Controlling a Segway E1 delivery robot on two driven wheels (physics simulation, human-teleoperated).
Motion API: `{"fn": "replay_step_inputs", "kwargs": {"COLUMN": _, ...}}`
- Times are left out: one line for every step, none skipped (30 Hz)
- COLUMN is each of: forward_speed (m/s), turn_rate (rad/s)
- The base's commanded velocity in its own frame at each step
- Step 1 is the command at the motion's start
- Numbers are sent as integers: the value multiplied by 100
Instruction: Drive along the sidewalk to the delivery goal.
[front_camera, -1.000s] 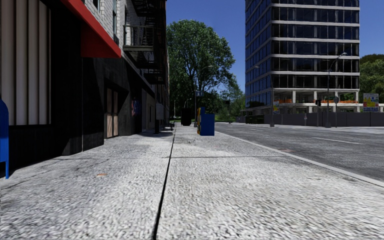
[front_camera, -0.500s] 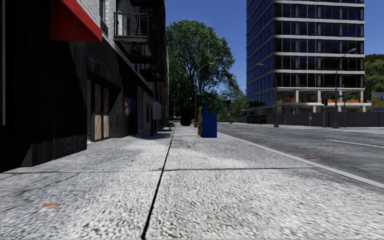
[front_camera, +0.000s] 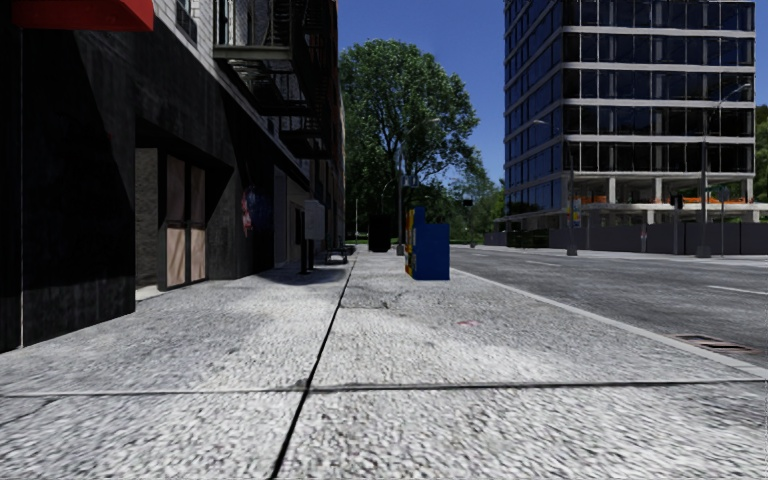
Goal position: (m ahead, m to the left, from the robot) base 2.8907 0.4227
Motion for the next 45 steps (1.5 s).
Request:
{"fn": "replay_step_inputs", "kwargs": {"forward_speed": 200, "turn_rate": 29}}
{"fn": "replay_step_inputs", "kwargs": {"forward_speed": 200, "turn_rate": 29}}
{"fn": "replay_step_inputs", "kwargs": {"forward_speed": 200, "turn_rate": 29}}
{"fn": "replay_step_inputs", "kwargs": {"forward_speed": 200, "turn_rate": 29}}
{"fn": "replay_step_inputs", "kwargs": {"forward_speed": 200, "turn_rate": 29}}
{"fn": "replay_step_inputs", "kwargs": {"forward_speed": 200, "turn_rate": 29}}
{"fn": "replay_step_inputs", "kwargs": {"forward_speed": 200, "turn_rate": 0}}
{"fn": "replay_step_inputs", "kwargs": {"forward_speed": 200, "turn_rate": 0}}
{"fn": "replay_step_inputs", "kwargs": {"forward_speed": 200, "turn_rate": 0}}
{"fn": "replay_step_inputs", "kwargs": {"forward_speed": 200, "turn_rate": 0}}
{"fn": "replay_step_inputs", "kwargs": {"forward_speed": 200, "turn_rate": 0}}
{"fn": "replay_step_inputs", "kwargs": {"forward_speed": 200, "turn_rate": 0}}
{"fn": "replay_step_inputs", "kwargs": {"forward_speed": 200, "turn_rate": 0}}
{"fn": "replay_step_inputs", "kwargs": {"forward_speed": 200, "turn_rate": 0}}
{"fn": "replay_step_inputs", "kwargs": {"forward_speed": 200, "turn_rate": 0}}
{"fn": "replay_step_inputs", "kwargs": {"forward_speed": 200, "turn_rate": 0}}
{"fn": "replay_step_inputs", "kwargs": {"forward_speed": 200, "turn_rate": 0}}
{"fn": "replay_step_inputs", "kwargs": {"forward_speed": 200, "turn_rate": 0}}
{"fn": "replay_step_inputs", "kwargs": {"forward_speed": 200, "turn_rate": 0}}
{"fn": "replay_step_inputs", "kwargs": {"forward_speed": 200, "turn_rate": 0}}
{"fn": "replay_step_inputs", "kwargs": {"forward_speed": 200, "turn_rate": 0}}
{"fn": "replay_step_inputs", "kwargs": {"forward_speed": 200, "turn_rate": 0}}
{"fn": "replay_step_inputs", "kwargs": {"forward_speed": 200, "turn_rate": 0}}
{"fn": "replay_step_inputs", "kwargs": {"forward_speed": 200, "turn_rate": 0}}
{"fn": "replay_step_inputs", "kwargs": {"forward_speed": 200, "turn_rate": 0}}
{"fn": "replay_step_inputs", "kwargs": {"forward_speed": 185, "turn_rate": 0}}
{"fn": "replay_step_inputs", "kwargs": {"forward_speed": 150, "turn_rate": 0}}
{"fn": "replay_step_inputs", "kwargs": {"forward_speed": 150, "turn_rate": 0}}
{"fn": "replay_step_inputs", "kwargs": {"forward_speed": 128, "turn_rate": 0}}
{"fn": "replay_step_inputs", "kwargs": {"forward_speed": 117, "turn_rate": 0}}
{"fn": "replay_step_inputs", "kwargs": {"forward_speed": 108, "turn_rate": 0}}
{"fn": "replay_step_inputs", "kwargs": {"forward_speed": 108, "turn_rate": 0}}
{"fn": "replay_step_inputs", "kwargs": {"forward_speed": 101, "turn_rate": 0}}
{"fn": "replay_step_inputs", "kwargs": {"forward_speed": 95, "turn_rate": 0}}
{"fn": "replay_step_inputs", "kwargs": {"forward_speed": 85, "turn_rate": 0}}
{"fn": "replay_step_inputs", "kwargs": {"forward_speed": 80, "turn_rate": 0}}
{"fn": "replay_step_inputs", "kwargs": {"forward_speed": 80, "turn_rate": 0}}
{"fn": "replay_step_inputs", "kwargs": {"forward_speed": 78, "turn_rate": 0}}
{"fn": "replay_step_inputs", "kwargs": {"forward_speed": 76, "turn_rate": 0}}
{"fn": "replay_step_inputs", "kwargs": {"forward_speed": 69, "turn_rate": 0}}
{"fn": "replay_step_inputs", "kwargs": {"forward_speed": 62, "turn_rate": 0}}
{"fn": "replay_step_inputs", "kwargs": {"forward_speed": 62, "turn_rate": 0}}
{"fn": "replay_step_inputs", "kwargs": {"forward_speed": 46, "turn_rate": 0}}
{"fn": "replay_step_inputs", "kwargs": {"forward_speed": 27, "turn_rate": 0}}
{"fn": "replay_step_inputs", "kwargs": {"forward_speed": 0, "turn_rate": 0}}
